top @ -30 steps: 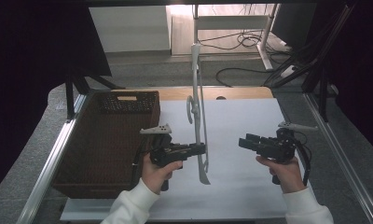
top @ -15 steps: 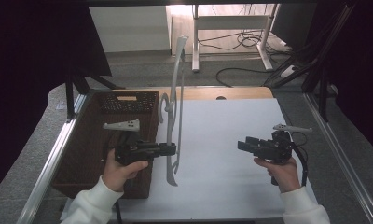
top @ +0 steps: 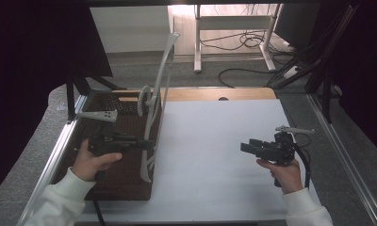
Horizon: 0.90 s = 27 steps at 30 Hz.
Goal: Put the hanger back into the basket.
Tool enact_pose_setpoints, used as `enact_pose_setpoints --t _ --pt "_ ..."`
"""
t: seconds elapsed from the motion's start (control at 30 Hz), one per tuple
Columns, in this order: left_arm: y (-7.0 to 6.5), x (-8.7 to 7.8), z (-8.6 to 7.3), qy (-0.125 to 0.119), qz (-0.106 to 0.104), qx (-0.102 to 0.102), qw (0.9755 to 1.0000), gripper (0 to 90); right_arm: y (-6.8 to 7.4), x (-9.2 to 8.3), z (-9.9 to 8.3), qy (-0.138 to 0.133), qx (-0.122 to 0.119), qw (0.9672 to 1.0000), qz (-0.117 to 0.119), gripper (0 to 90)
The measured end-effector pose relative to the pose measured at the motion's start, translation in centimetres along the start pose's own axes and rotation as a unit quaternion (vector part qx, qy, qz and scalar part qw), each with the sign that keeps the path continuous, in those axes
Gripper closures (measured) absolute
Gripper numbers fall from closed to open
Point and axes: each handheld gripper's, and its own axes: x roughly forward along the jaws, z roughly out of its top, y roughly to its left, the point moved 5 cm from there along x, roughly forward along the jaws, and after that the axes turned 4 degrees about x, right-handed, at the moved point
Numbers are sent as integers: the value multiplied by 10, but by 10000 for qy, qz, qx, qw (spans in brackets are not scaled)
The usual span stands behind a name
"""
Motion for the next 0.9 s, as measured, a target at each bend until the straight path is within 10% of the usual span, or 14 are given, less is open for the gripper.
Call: enact_pose_setpoints --t 0.33,0.9 --pt "8 -30 2 46 -179 -4 9998 819 -4 0 -1 7 50 10000 -61 376" --pt "35 -72 -13 467 470 -19 9978 818 -8 1 -3 118 164 9997 -134 364"
